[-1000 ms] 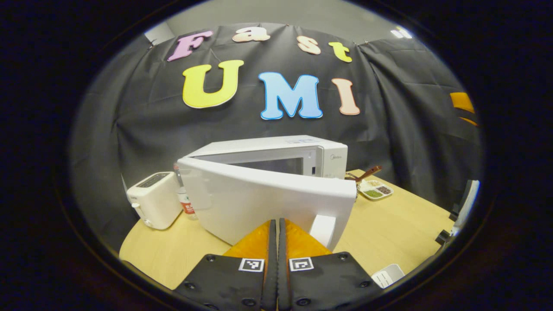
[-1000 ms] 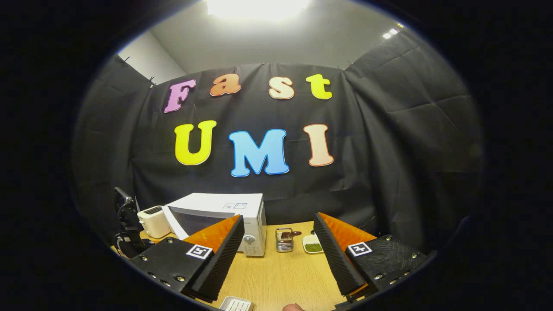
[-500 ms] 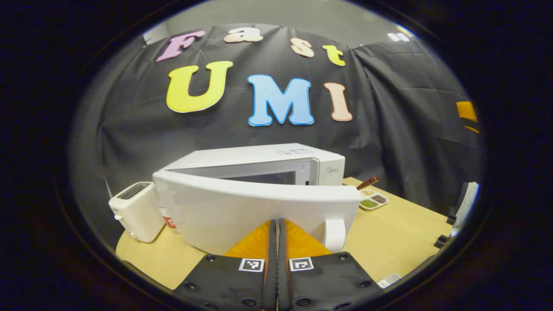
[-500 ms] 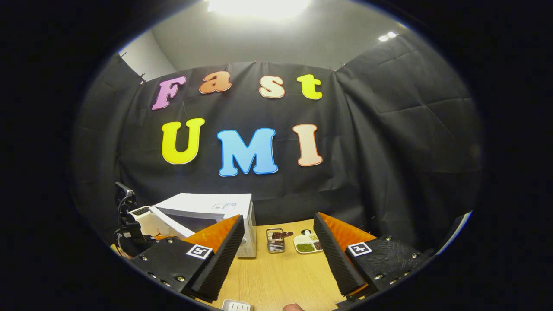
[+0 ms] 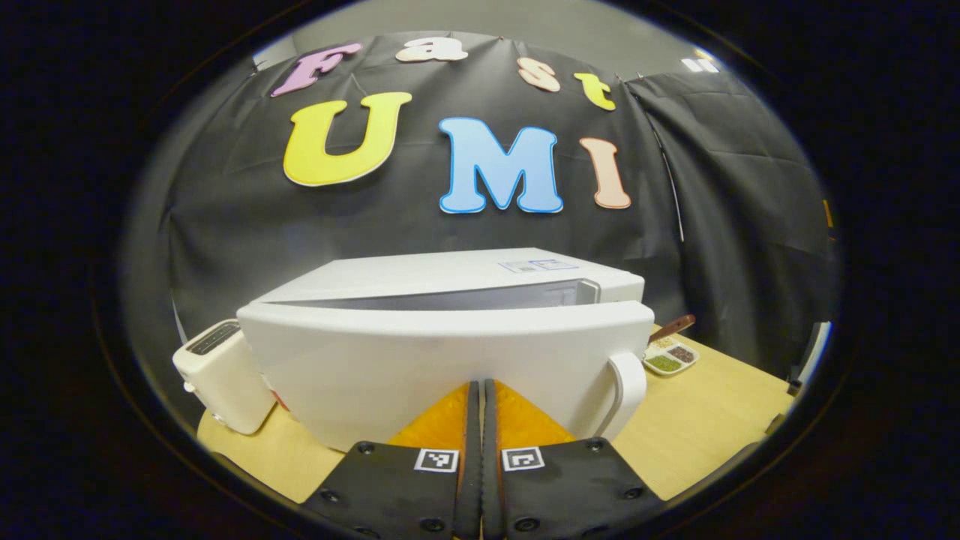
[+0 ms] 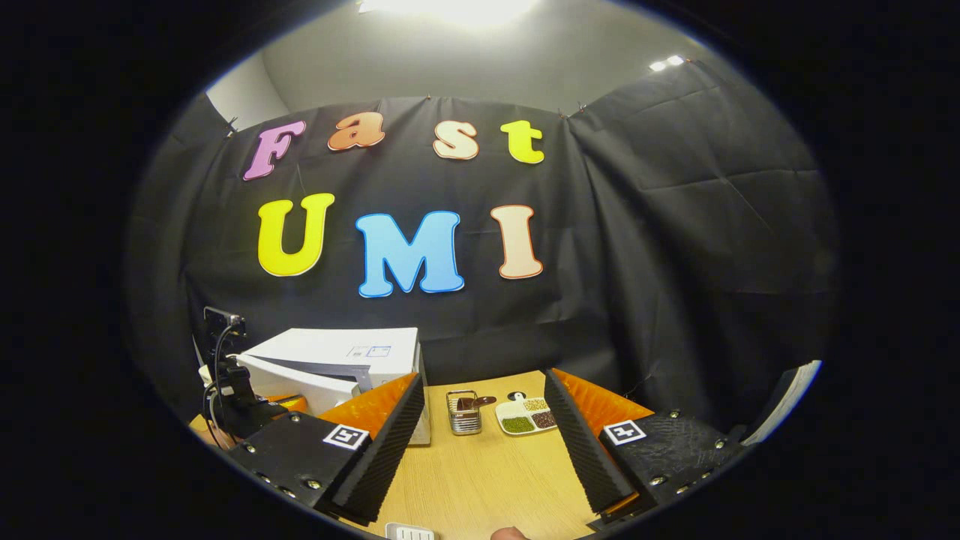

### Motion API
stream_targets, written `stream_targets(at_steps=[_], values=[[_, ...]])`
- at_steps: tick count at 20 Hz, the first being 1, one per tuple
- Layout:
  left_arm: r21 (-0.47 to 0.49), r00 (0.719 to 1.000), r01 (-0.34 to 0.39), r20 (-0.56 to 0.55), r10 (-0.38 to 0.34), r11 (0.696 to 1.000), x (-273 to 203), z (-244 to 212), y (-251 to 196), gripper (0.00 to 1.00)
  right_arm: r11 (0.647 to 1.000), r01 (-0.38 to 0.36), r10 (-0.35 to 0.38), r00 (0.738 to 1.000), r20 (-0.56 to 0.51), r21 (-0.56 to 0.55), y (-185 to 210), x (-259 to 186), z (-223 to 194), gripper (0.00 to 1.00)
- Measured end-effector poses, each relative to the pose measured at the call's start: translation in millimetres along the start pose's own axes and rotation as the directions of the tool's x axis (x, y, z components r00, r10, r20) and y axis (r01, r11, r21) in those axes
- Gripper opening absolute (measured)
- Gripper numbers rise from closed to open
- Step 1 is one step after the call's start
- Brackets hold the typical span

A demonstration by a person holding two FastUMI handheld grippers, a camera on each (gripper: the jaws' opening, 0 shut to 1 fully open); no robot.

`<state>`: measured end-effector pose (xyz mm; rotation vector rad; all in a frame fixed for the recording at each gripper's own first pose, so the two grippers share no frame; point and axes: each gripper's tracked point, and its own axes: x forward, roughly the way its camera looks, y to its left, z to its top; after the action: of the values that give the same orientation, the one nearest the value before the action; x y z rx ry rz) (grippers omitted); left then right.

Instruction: Open the microwave oven with the left hand, put the food in, and close the microwave oven.

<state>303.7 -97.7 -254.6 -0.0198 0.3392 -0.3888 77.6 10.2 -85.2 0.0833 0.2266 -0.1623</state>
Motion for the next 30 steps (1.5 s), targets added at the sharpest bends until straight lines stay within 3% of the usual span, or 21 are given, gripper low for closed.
stream_targets(at_steps=[10, 16, 19, 21, 26, 30], values=[[-0.02, 0.999, -0.044, 0.023, 0.044, 0.999, 30.8, 6.1, 16.4, 0.07, 0.999, -0.004, 0.003, 1.0, -0.025, -0.042, 6.9, 18.7, -2.3, 0.98], [-0.043, 0.998, -0.065, 0.012, 0.065, 0.997, 38.1, 9.7, 20.3, 0.07, 0.998, -0.047, 0.047, 0.998, -0.03, -0.029, 21.3, 28.0, -2.1, 0.98], [0.007, 0.994, -0.106, 0.003, 0.106, 0.994, 31.8, 15.4, 23.8, 0.07, 0.996, -0.08, 0.079, 0.996, -0.033, -0.032, 31.9, 30.4, -3.9, 0.98], [-0.002, 0.994, -0.096, 0.049, 0.096, 0.995, 13.4, 36.4, 19.1, 0.07, 0.993, -0.113, 0.113, 0.993, -0.02, -0.031, 40.1, 30.6, 1.4, 0.98], [-0.015, 0.978, -0.152, 0.139, 0.153, 0.988, -60.6, 80.7, 11.3, 0.07, 0.974, -0.222, 0.224, 0.974, 0.025, -0.042, 53.3, 21.1, 14.4, 0.98], [-0.007, 0.961, -0.195, 0.197, 0.192, 0.981, -123.8, 111.5, -8.1, 0.07, 0.962, -0.271, 0.273, 0.96, 0.063, -0.044, 41.9, 4.5, 22.5, 0.98]])
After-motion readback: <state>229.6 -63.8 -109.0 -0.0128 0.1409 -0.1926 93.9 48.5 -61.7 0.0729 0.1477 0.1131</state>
